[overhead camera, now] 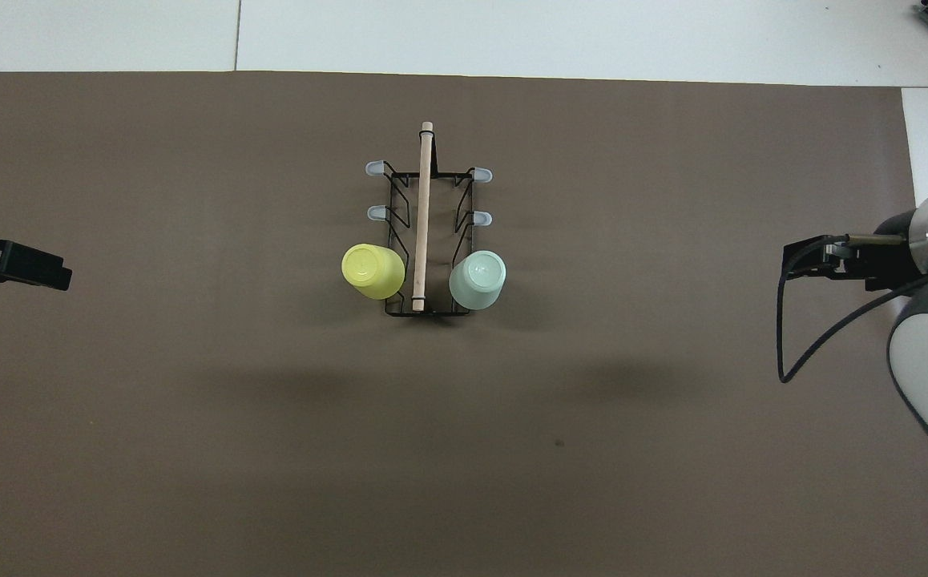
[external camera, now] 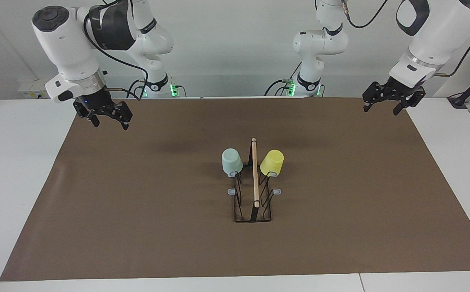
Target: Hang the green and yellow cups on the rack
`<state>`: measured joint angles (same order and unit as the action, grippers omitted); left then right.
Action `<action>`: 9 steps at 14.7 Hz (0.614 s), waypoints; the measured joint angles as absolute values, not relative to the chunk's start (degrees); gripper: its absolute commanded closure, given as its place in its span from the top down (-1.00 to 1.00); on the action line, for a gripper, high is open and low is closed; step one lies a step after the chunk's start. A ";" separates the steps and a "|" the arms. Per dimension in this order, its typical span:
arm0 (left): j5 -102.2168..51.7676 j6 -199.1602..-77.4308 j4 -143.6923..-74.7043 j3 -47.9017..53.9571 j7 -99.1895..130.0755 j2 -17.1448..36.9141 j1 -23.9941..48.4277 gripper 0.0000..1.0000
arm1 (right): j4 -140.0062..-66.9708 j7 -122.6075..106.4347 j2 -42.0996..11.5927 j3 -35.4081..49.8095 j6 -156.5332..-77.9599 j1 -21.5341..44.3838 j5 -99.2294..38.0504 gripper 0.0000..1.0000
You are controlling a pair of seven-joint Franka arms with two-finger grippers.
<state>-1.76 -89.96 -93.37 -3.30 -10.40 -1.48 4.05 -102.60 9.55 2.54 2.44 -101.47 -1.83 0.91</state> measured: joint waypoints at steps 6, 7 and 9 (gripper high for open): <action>-1.76 -89.96 -93.37 -3.30 -10.40 -1.48 4.05 1.00 | -97.01 8.01 -1.84 2.45 -100.04 -3.28 0.91 1.00; -1.76 -89.96 -93.37 -3.30 -10.40 -1.48 4.05 1.00 | -96.84 7.43 -2.09 2.43 -100.01 -3.67 0.91 1.00; -1.76 -89.87 -93.37 -3.26 -10.40 -1.48 4.08 1.00 | -96.58 7.27 -2.16 2.49 -99.91 -3.87 0.91 1.00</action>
